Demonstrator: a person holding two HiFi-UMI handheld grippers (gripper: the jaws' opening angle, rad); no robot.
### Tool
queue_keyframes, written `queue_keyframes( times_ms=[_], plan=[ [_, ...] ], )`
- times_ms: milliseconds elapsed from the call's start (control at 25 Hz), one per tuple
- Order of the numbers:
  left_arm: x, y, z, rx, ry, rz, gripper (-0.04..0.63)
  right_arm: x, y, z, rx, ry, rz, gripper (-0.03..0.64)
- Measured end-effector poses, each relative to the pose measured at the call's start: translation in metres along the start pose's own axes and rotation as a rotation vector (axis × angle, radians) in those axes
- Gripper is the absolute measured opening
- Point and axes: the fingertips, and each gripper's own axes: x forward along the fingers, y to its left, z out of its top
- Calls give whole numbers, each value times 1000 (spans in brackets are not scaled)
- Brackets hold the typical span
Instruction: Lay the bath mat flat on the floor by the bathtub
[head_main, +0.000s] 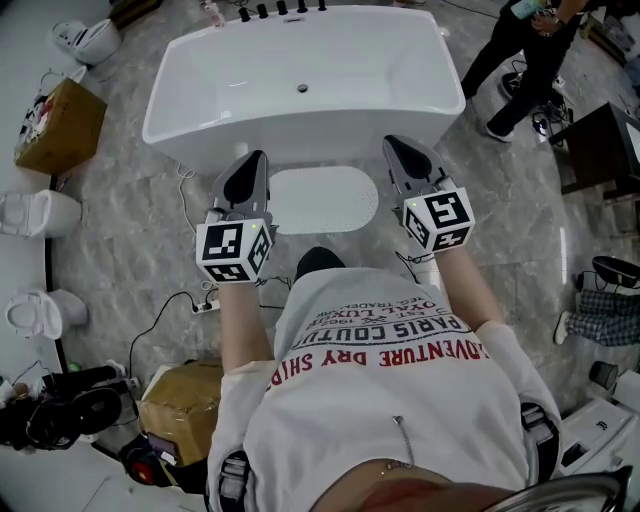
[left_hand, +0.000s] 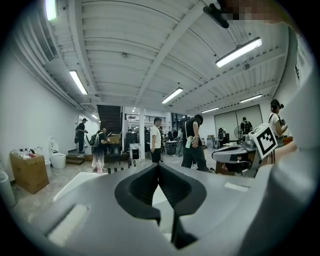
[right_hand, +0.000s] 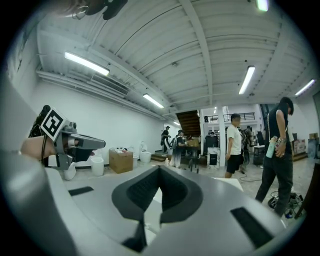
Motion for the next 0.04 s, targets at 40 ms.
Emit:
queue_keyframes(
  times_ms=[40],
  plan=[
    [1,-1,-1,-6,1,2,12,-1,0,-1,1,0,2,8]
  ],
)
